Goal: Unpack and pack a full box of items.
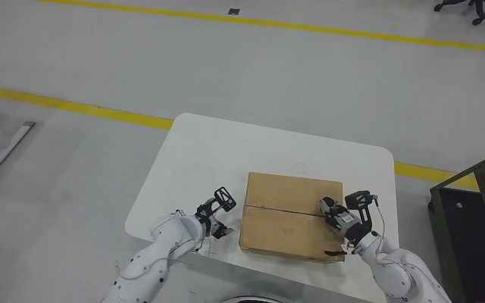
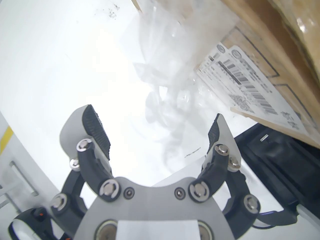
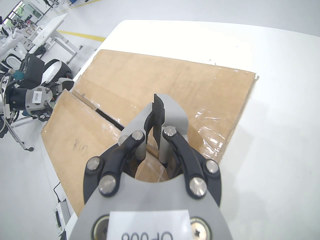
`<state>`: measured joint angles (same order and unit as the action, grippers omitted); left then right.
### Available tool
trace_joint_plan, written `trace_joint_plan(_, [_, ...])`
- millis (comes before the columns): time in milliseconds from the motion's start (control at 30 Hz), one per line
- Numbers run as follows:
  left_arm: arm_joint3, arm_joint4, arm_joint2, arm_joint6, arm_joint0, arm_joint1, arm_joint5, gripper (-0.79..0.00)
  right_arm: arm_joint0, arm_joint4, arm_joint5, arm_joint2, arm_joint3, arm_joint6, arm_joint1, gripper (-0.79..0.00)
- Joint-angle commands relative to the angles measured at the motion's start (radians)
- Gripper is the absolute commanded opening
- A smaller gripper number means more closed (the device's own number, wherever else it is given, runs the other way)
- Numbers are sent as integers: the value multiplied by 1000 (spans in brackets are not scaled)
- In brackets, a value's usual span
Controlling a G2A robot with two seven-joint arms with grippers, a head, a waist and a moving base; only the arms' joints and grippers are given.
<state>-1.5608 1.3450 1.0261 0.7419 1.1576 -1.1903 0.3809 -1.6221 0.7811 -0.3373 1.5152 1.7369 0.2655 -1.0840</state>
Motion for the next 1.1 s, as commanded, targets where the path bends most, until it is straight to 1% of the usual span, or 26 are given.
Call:
trace_joint_plan(0, [30,-16,3,-36,-12,-3,-9,0,-2,0,-1,2,0,-1,0,-785])
trace_joint_plan(233, [77,39,-26,-172,-45,-14,-51,0,-5,-2,1,9,1,-1,0,-785])
trace_joint_plan(267, [81,43,-34,-185,-51,-17,-47,-55,-4,-2,1,9,2,-1,0,-785])
trace_joint_plan(300, [88,53,-40,-190,-58,-18,-47,-203,-4,-1,1,9,4,0,0,-785])
trace_joint_plan(333, [92,60,-48,-198,-62,-20,-45,-397,-5,0,1,9,5,0,0,-785])
trace_joint_plan(367, [95,62,-55,-205,-66,-22,-40,-465,-4,0,2,10,5,0,0,-785])
trace_joint_plan(433, [103,67,-64,-215,-72,-25,-43,-628,-3,1,4,10,5,1,-1,-785])
trace_joint_plan(467, [106,63,-67,-220,-73,-27,-45,-686,-3,1,4,10,4,1,-1,-785])
trace_joint_plan(500, [109,66,-70,-225,-76,-29,-47,-785,-2,1,4,10,4,1,-1,-785])
trace_joint_plan(767, [113,128,-86,-269,-80,-35,-86,-785,-2,1,2,5,1,1,-2,-785])
trace_joint_plan(1067, [84,191,-71,-290,-55,-36,-152,-785,-1,4,5,5,0,0,-3,-785])
